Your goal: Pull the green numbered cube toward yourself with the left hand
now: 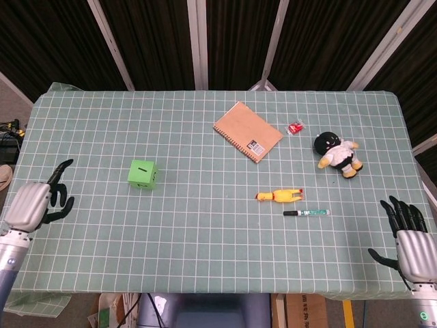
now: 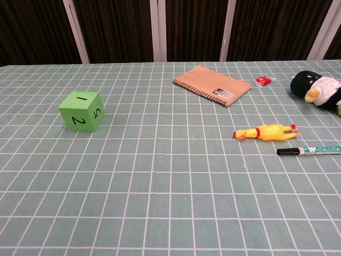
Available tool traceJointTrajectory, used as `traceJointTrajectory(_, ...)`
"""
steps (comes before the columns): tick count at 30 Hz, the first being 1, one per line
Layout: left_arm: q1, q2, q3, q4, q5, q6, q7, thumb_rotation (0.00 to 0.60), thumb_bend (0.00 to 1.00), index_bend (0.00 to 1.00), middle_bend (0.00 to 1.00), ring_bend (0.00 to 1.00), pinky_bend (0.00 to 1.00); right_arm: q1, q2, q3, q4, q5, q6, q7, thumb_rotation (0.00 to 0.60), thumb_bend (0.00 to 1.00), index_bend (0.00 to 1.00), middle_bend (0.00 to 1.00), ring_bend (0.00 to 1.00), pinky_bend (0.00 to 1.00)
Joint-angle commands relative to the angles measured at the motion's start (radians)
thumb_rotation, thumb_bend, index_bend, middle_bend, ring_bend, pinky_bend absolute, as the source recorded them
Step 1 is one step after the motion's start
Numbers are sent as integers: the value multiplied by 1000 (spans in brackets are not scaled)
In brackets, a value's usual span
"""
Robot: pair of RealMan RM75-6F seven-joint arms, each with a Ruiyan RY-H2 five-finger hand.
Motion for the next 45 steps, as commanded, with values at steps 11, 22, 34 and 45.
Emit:
traceJointTrajectory(11,-489,136,-91,-230,-888,-390,369,600,883,128,841,799,837,22,-2,-13,-19,48,-81,-74,600,153,99,12,24,49)
traceJointTrajectory(22,-697,-48,-43,-161,-1142,-325,530,600,923,147,849,801,837,33,-22,-14,-8,64,-105,-111,600,155,99,12,24,49)
traceJointTrajectory(34,-797,-212,-7,-85,-1251,-196,639,600,923,144,852,803,837,36,-24,-10,1,77,-111,-110,600,153,99,12,24,49)
traceJointTrajectory(45,-821,-281,7,-18,-1309,-182,701,600,924,144,852,804,837,36,-26,-10,2,81,-112,-114,600,154,99,12,24,49)
